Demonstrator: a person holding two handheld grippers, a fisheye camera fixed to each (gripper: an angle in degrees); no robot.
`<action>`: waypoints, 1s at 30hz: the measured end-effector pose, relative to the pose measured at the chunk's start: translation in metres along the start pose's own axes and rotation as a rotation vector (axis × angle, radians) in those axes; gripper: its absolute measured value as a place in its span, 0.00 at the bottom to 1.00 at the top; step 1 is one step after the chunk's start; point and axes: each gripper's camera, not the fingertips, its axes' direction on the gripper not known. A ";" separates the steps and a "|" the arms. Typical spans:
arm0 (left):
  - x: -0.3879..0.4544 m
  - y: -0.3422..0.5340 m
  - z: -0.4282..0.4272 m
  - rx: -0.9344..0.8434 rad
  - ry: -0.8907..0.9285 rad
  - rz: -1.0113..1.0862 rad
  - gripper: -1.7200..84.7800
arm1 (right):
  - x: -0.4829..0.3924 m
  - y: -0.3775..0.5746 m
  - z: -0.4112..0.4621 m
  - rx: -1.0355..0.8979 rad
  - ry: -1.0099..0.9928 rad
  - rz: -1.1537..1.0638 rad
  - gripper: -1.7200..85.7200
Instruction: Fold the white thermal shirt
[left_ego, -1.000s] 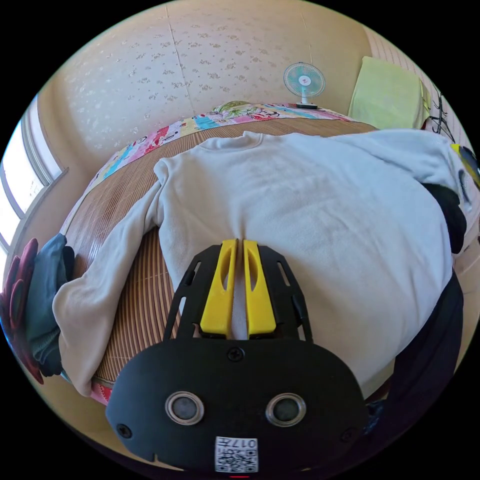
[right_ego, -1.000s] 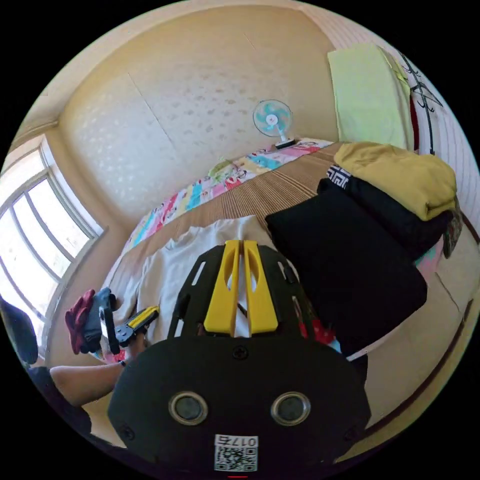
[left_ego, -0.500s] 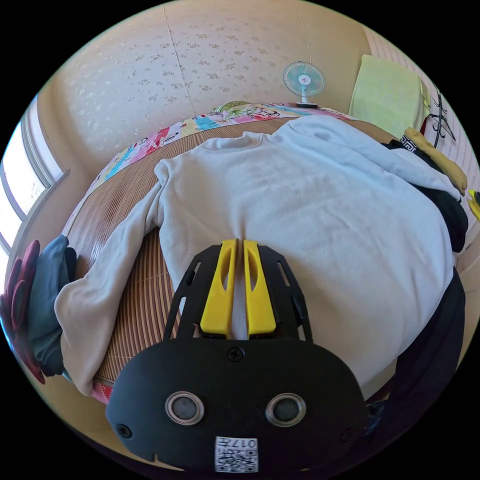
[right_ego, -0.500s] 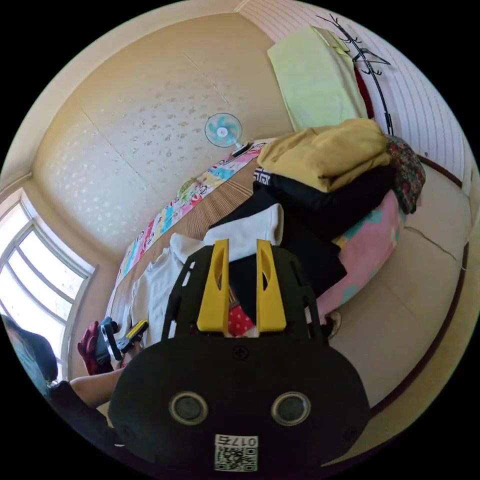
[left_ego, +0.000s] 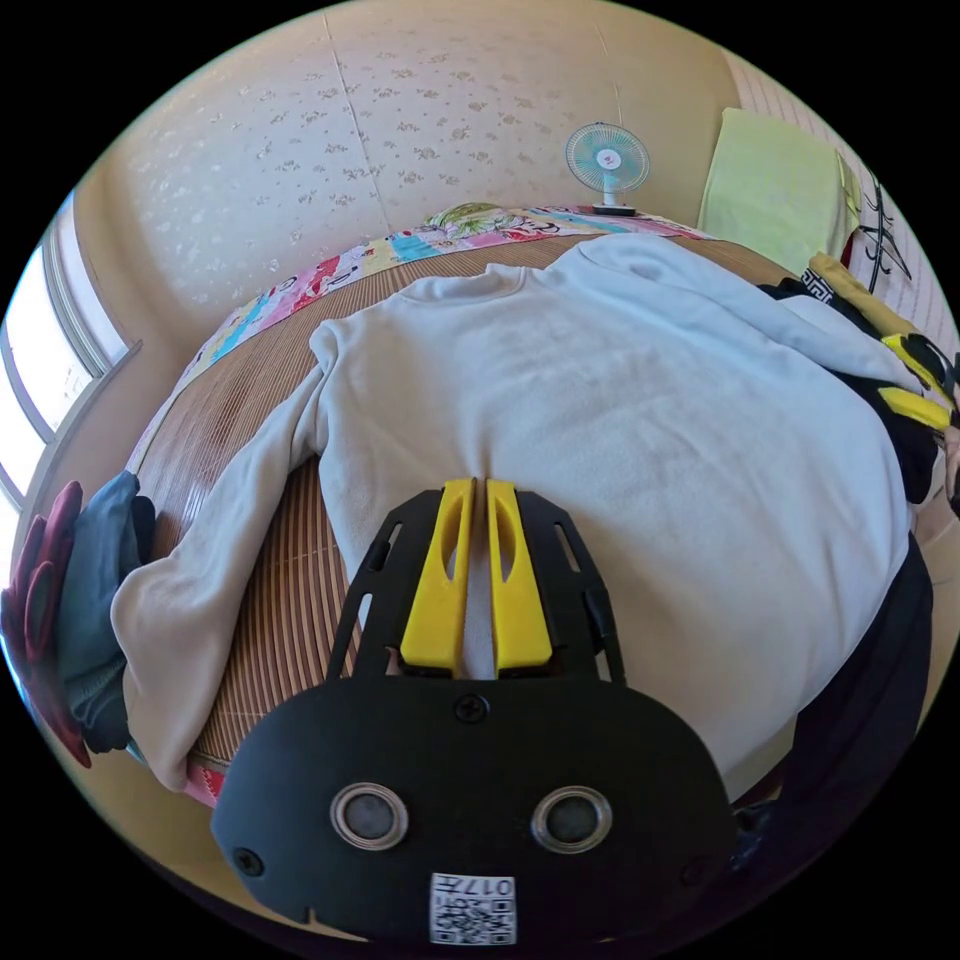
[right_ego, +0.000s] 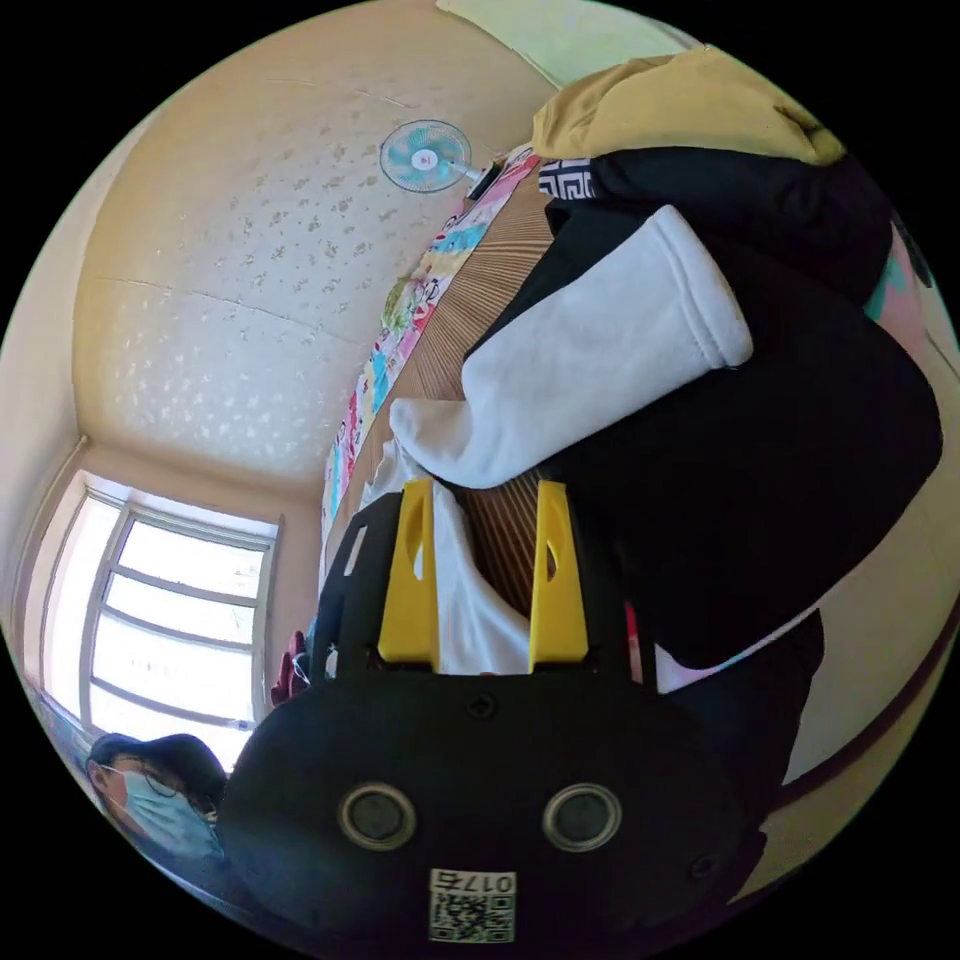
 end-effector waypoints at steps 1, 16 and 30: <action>0.003 -0.003 -0.001 0.000 0.001 0.000 0.05 | -0.002 -0.002 0.004 -0.006 0.010 0.009 0.17; 0.046 -0.047 -0.017 0.011 0.016 -0.008 0.05 | -0.278 0.010 0.013 0.774 0.200 -0.635 0.06; 0.078 -0.108 -0.044 0.017 0.035 -0.019 0.04 | -0.288 0.197 0.346 -0.401 0.346 -1.145 0.10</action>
